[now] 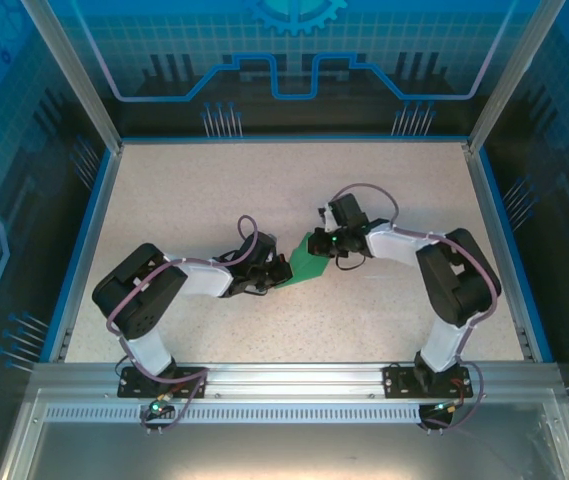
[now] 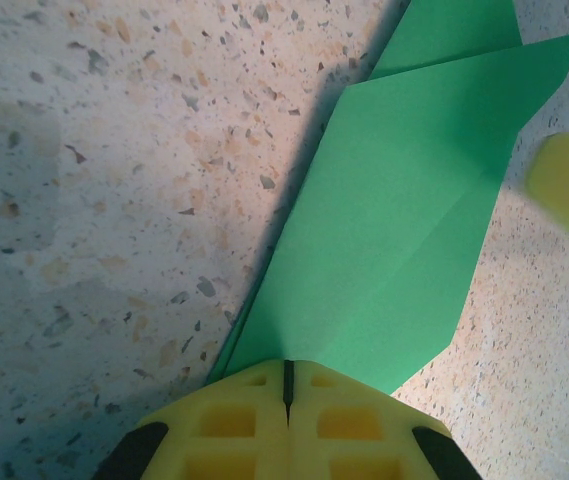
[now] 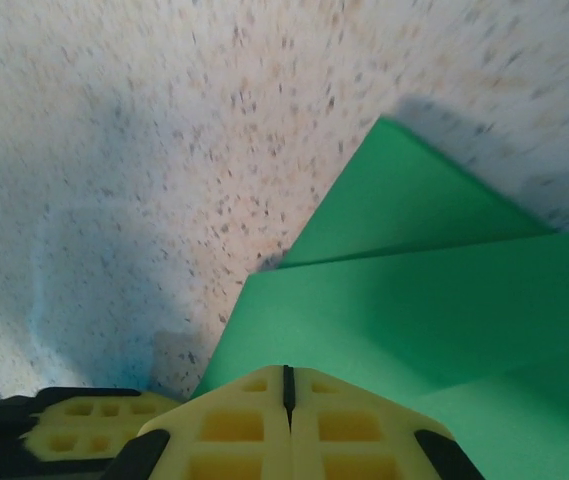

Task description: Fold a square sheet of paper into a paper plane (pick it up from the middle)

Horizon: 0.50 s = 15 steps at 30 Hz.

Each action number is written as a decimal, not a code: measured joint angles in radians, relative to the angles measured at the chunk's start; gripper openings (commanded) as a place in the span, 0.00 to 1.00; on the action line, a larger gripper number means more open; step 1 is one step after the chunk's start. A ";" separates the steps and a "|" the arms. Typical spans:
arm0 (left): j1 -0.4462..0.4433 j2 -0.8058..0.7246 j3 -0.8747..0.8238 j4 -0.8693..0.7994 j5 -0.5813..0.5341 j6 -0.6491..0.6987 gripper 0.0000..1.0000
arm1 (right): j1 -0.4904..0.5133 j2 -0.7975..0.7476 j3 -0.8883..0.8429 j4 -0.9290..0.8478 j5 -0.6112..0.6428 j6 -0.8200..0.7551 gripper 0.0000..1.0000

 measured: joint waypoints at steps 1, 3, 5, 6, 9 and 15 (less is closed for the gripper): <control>0.000 0.000 0.000 0.000 0.000 0.000 0.04 | 0.001 0.018 0.003 0.001 -0.005 0.000 0.05; 0.000 0.000 0.000 0.000 0.000 0.000 0.04 | -0.005 0.056 0.009 0.002 -0.009 0.000 0.05; 0.000 0.000 0.000 0.000 0.000 0.000 0.04 | -0.019 0.080 0.010 0.006 -0.026 0.000 0.05; 0.000 0.000 0.000 0.000 0.000 0.000 0.04 | -0.031 0.085 0.015 0.006 -0.042 -0.001 0.05; 0.000 0.000 0.000 0.000 0.000 0.001 0.04 | -0.068 0.107 0.028 0.014 -0.084 -0.001 0.05; 0.000 0.000 0.000 0.000 -0.001 0.003 0.04 | -0.165 0.132 0.028 0.045 -0.174 -0.001 0.05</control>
